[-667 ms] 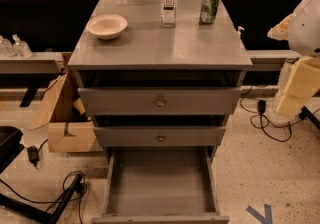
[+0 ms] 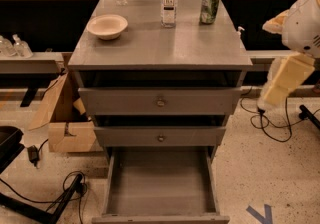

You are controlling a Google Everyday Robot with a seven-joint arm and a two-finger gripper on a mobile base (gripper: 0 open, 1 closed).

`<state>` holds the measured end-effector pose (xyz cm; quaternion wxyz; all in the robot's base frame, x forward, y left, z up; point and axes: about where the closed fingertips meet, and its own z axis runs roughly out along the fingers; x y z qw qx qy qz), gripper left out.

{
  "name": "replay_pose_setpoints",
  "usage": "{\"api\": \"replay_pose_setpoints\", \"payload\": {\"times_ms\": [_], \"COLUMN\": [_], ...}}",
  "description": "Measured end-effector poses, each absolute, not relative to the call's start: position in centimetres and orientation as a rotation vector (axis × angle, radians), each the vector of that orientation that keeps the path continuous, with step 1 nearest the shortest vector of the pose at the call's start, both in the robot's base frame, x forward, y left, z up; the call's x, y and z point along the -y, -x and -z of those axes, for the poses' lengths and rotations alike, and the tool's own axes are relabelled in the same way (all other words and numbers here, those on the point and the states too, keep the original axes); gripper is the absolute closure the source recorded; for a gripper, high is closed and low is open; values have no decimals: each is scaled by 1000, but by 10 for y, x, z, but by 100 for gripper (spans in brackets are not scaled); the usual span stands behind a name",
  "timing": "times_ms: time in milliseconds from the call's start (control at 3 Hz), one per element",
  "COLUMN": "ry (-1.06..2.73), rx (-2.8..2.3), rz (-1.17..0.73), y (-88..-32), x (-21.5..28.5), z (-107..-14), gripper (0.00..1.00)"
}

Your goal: Place blue plastic bottle into bottom drawer

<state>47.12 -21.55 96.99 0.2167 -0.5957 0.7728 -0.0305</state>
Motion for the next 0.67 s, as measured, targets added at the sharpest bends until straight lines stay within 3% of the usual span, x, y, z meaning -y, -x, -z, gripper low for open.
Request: {"api": "replay_pose_setpoints", "payload": {"times_ms": [667], "ry": [1320], "rx": [-1946], "rz": [-73], "y": [-592], "x": [203], "z": [-964], "gripper": [0]}}
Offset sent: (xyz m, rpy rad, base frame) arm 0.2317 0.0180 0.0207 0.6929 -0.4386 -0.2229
